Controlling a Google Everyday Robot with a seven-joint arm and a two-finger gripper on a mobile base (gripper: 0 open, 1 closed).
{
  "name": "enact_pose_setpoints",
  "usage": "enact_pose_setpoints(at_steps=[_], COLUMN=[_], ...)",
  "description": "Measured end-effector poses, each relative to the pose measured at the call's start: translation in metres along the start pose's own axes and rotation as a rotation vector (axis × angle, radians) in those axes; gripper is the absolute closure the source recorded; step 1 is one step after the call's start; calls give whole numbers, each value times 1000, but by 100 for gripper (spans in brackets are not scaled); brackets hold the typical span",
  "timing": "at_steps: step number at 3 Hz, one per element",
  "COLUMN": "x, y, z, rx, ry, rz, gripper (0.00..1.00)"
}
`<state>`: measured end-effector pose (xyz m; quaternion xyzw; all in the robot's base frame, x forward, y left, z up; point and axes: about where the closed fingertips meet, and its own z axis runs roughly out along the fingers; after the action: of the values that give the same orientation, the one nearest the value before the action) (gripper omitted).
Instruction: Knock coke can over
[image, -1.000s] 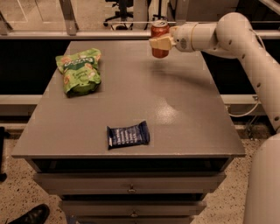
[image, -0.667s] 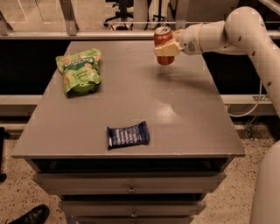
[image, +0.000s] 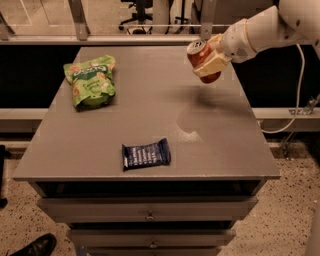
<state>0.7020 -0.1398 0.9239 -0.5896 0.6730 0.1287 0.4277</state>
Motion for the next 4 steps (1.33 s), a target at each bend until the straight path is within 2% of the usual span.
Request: enact_pose_setpoints(at_steps=[1, 2, 3, 4], x=[7, 5, -2, -11], y=[19, 39, 55, 69], z=[-20, -14, 8, 32], rx=[-94, -230, -351, -450], ry=[119, 209, 272, 338], rz=[-149, -302, -447, -598], gripper=[100, 100, 100, 85])
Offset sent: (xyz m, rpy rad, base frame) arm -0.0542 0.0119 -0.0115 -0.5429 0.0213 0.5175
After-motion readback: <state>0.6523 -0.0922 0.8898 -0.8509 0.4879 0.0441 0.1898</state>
